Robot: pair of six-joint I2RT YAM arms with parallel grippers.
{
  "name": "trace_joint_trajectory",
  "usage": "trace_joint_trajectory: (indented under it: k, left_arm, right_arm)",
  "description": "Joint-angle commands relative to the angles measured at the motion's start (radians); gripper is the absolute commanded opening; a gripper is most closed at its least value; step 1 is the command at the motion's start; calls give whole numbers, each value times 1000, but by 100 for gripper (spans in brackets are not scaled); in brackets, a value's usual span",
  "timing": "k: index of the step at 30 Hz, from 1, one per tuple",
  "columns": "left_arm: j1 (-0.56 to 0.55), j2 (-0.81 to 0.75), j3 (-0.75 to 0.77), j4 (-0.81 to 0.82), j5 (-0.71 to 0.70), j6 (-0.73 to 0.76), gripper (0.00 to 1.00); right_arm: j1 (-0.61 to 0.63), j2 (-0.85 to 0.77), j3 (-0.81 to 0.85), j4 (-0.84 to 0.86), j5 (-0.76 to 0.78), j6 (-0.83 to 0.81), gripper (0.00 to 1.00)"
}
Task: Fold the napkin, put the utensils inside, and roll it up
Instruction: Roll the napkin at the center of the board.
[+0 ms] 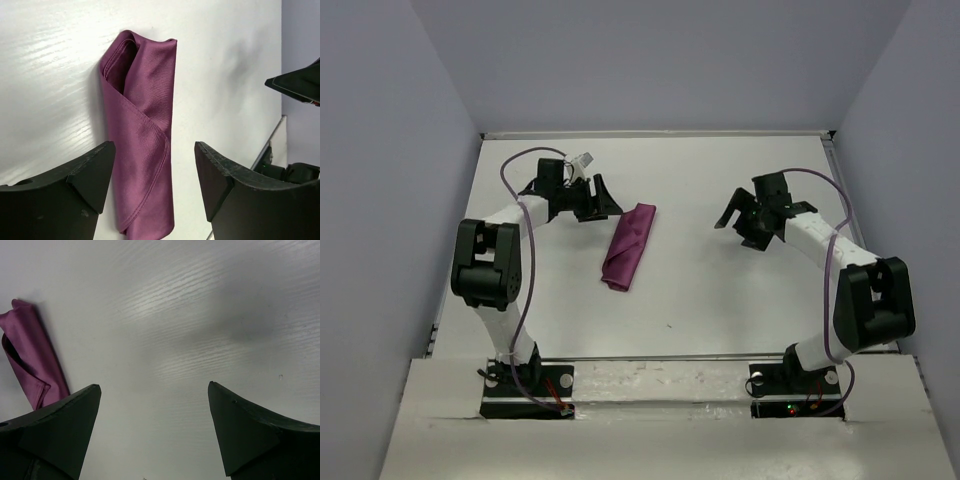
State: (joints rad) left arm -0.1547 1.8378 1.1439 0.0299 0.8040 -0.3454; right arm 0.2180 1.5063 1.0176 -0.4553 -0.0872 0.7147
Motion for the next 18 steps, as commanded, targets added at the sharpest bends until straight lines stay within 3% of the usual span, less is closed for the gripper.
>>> trace_joint_trajectory:
  k: [1,4,7,12,18]
  left_arm:
    - [0,-66,34,-139,-72,97,77]
    - [-38,-104,33,-166,-132,115,76]
    - [-118,-143,45,-221,-277,147,76]
    - [-273,-157,79,-289,-618,198,78]
    - [-384,-144,120,-320,-793,223,83]
  right_arm:
    - [14,12,35,40,-5,3,94]
    - [23,18,41,40,-3,5,94]
    - [23,23,45,40,-3,6,94]
    - [32,32,50,37,-3,8,94]
    - [41,37,49,37,-2,8,94]
